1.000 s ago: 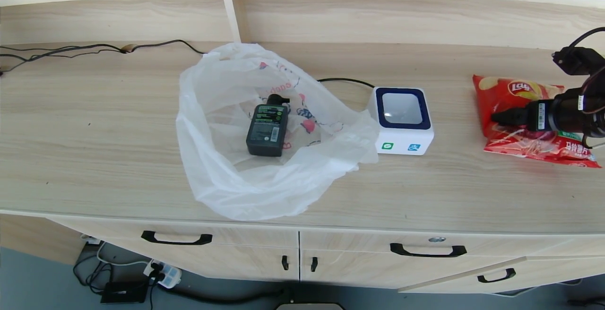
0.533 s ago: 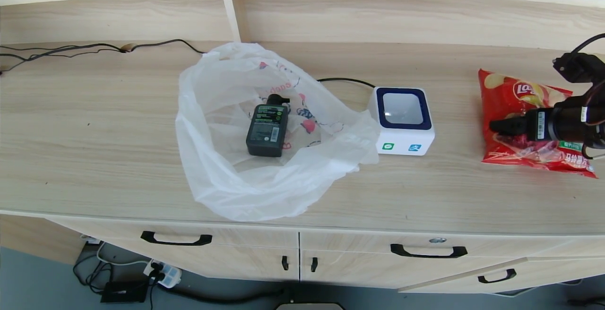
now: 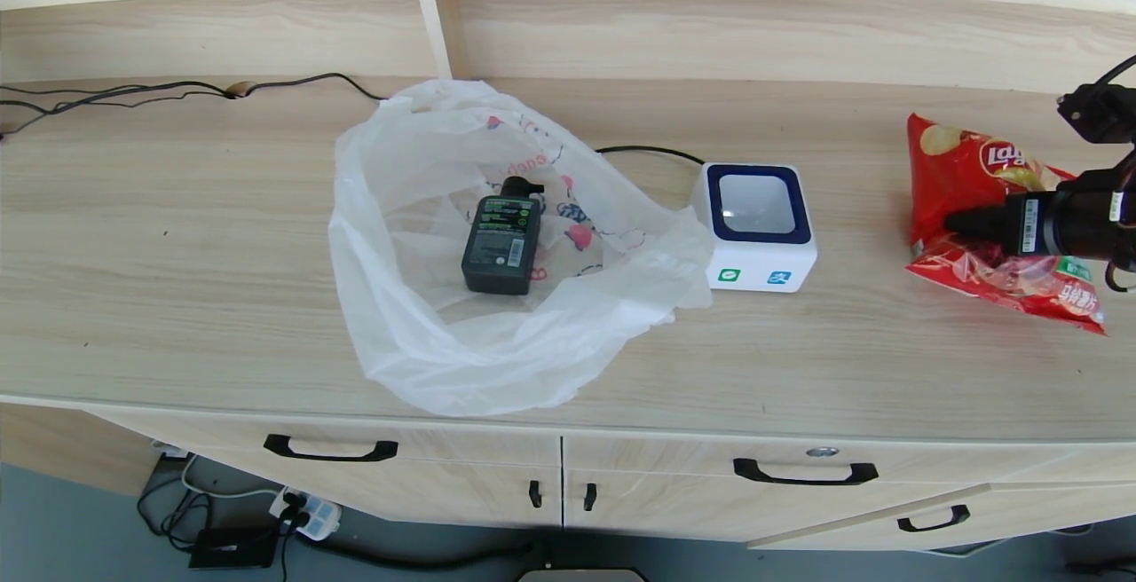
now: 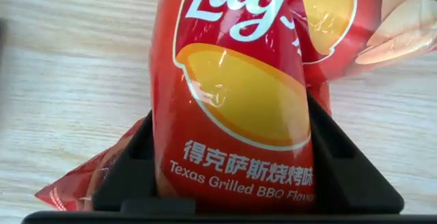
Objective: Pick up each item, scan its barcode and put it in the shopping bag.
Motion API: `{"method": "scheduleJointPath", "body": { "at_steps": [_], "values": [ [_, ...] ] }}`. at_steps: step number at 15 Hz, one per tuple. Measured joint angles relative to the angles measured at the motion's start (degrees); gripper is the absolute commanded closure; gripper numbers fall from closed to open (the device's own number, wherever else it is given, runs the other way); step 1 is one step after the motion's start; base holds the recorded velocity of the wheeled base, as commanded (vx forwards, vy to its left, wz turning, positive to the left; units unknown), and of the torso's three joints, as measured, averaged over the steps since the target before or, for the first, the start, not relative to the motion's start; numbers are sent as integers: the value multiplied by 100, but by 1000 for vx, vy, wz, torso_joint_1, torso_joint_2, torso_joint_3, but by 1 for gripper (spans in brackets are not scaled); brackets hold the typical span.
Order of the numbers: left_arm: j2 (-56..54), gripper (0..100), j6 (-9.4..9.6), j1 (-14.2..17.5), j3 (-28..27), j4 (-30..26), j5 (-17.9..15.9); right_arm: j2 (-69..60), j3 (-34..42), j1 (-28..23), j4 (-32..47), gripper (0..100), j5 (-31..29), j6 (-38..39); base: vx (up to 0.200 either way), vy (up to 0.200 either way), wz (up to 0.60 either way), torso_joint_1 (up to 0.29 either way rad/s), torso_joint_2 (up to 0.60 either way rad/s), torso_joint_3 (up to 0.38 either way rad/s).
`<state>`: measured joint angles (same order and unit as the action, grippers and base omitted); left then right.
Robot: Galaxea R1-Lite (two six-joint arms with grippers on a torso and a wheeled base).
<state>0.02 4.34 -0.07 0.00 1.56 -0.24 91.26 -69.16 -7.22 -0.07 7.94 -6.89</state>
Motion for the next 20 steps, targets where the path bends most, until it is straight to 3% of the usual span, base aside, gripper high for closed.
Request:
{"method": "scheduleJointPath", "body": {
  "at_steps": [3,6,9,12,16,20],
  "values": [
    [0,0,-10,0,0,-4,0,-265,28,5,-2,100,43,243,0,0,0,0,0,0],
    [0,0,-11,-4,0,-6,-2,-769,297,110,-6,100,468,702,0,0,0,0,0,0],
    [0,0,-11,-4,0,-17,-2,-1265,627,323,-93,100,657,1469,0,0,0,0,0,0],
    [0,0,-11,0,0,-17,0,-1727,1007,912,-1202,100,791,2831,0,0,0,0,0,0],
    [0,0,1,-6,0,-20,0,-2503,2029,2132,-2592,100,903,4461,0,0,0,0,0,0],
    [0,0,15,-2,0,-17,0,-3062,3165,2781,-3906,100,928,5037,0,0,0,0,0,0]
  ]
}}
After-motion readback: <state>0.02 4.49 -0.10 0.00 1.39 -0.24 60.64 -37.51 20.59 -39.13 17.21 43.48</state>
